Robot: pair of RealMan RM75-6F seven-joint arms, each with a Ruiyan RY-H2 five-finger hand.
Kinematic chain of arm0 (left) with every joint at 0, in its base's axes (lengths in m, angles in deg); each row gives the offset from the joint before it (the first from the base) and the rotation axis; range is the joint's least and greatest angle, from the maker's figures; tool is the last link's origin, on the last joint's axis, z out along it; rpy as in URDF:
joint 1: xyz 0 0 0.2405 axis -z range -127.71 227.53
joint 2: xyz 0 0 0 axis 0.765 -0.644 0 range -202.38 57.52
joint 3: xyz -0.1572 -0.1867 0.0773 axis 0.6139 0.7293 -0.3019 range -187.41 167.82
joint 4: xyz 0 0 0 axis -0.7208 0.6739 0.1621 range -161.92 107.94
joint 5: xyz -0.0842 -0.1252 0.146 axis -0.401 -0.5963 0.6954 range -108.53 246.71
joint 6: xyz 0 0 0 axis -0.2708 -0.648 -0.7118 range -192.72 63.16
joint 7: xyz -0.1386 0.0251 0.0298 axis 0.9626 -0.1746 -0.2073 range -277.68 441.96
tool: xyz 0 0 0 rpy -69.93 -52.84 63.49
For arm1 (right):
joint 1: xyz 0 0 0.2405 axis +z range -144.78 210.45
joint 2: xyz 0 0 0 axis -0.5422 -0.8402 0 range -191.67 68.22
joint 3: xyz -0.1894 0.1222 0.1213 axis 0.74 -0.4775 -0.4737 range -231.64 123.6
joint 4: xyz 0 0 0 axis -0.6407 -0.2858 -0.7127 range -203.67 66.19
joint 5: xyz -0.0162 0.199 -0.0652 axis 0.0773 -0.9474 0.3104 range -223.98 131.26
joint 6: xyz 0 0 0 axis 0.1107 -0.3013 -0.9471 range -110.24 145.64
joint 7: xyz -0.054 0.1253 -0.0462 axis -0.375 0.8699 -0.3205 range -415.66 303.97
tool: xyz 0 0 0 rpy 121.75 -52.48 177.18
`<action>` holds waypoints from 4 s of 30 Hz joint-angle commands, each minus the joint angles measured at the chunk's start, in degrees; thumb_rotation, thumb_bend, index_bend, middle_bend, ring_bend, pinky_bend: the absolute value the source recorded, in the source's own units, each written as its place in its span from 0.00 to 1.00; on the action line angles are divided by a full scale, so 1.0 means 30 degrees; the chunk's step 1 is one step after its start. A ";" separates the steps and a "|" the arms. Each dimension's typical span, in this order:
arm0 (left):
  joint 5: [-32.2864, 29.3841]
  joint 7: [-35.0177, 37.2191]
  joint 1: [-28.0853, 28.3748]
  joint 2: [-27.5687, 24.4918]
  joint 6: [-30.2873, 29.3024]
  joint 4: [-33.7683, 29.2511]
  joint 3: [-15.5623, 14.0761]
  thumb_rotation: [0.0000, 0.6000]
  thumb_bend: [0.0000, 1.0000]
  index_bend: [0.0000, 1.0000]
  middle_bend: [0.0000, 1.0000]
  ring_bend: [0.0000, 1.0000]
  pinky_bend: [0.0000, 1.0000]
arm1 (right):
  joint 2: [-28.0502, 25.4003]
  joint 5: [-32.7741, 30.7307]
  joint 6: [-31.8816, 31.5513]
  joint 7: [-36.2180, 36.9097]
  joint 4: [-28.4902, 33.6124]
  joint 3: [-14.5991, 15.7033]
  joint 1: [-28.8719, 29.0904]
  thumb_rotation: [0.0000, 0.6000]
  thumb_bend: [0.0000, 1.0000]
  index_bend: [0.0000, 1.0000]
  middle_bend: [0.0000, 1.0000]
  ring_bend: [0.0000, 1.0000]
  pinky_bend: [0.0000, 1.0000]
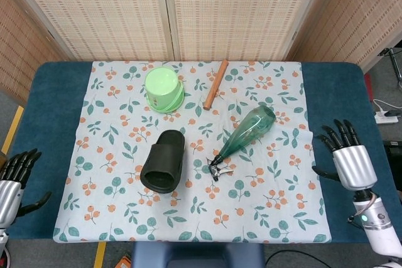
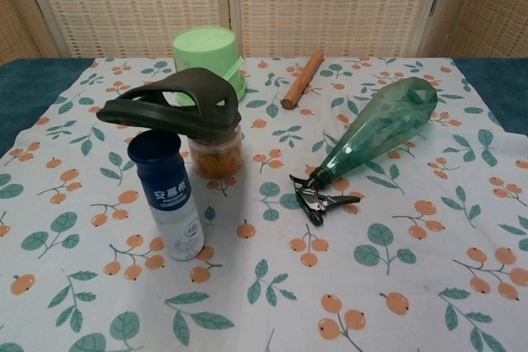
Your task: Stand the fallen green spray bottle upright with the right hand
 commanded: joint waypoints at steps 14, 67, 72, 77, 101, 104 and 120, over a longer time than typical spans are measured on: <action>-0.0262 0.0124 -0.0057 -0.0040 0.0005 0.0057 0.0103 1.00 0.22 0.03 0.01 0.00 0.00 | 0.0134 0.0126 1.1459 -0.0624 0.0369 0.0089 0.7905 1.00 0.00 0.37 0.26 0.03 0.12; -0.0725 0.1919 -0.0039 -0.0330 0.0306 0.0578 0.0339 1.00 0.22 0.03 0.01 0.00 0.00 | 0.7099 -0.0467 1.4477 -0.7314 -0.6281 0.1181 1.3887 1.00 0.00 0.29 0.26 0.07 0.18; -0.0788 0.2122 -0.0054 -0.0341 0.0306 0.0648 0.0365 1.00 0.22 0.03 0.01 0.00 0.00 | 0.7510 -0.0303 1.4031 -0.7313 -0.6724 0.1399 1.3894 1.00 0.00 0.32 0.30 0.11 0.22; -0.0784 0.2219 -0.0042 -0.0334 0.0335 0.0697 0.0360 1.00 0.22 0.03 0.01 0.00 0.00 | 0.7968 -0.0039 1.3436 -0.7113 -0.7405 0.1639 1.3839 1.00 0.00 0.43 0.37 0.17 0.26; -0.0889 0.2295 -0.0111 -0.0438 0.0426 0.0585 0.0315 1.00 0.22 0.02 0.01 0.00 0.00 | 0.9096 0.1294 1.1239 -0.4879 -0.9958 0.2809 1.3566 1.00 0.00 0.68 0.54 0.43 0.55; -0.0881 0.2301 -0.0139 -0.0444 0.0423 0.0605 0.0287 1.00 0.22 0.02 0.01 0.00 0.00 | 0.9214 0.1429 1.1064 -0.4556 -1.0237 0.2933 1.3550 1.00 0.00 0.70 0.56 0.46 0.58; -0.0850 0.2288 -0.0069 -0.0373 0.0634 0.0722 0.0233 1.00 0.22 0.02 0.01 0.00 0.00 | 0.7080 0.1271 0.8074 -0.4708 -0.7735 0.1824 1.3003 1.00 0.00 0.74 0.59 0.50 0.59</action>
